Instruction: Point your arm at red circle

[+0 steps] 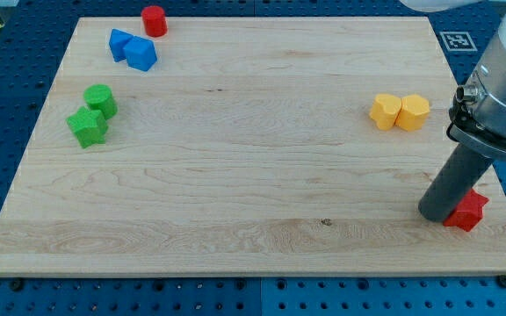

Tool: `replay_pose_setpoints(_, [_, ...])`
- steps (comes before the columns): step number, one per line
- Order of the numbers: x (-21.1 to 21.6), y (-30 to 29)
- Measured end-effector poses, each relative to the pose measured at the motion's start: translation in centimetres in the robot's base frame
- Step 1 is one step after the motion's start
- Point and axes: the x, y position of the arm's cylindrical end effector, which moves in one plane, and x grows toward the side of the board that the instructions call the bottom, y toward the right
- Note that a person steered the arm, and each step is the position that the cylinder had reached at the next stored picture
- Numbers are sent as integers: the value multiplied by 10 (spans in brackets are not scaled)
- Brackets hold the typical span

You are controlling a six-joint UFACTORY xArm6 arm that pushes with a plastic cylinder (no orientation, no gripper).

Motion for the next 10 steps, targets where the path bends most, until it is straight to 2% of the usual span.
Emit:
replay_pose_setpoints(1, [0, 8])
replay_pose_setpoints(2, [-5, -15])
replay_pose_setpoints(3, [-29, -64])
replay_pose_setpoints(6, [-154, -227])
replay_pose_setpoints(8, [-170, -253])
replay_pose_setpoints(10, [-202, -329])
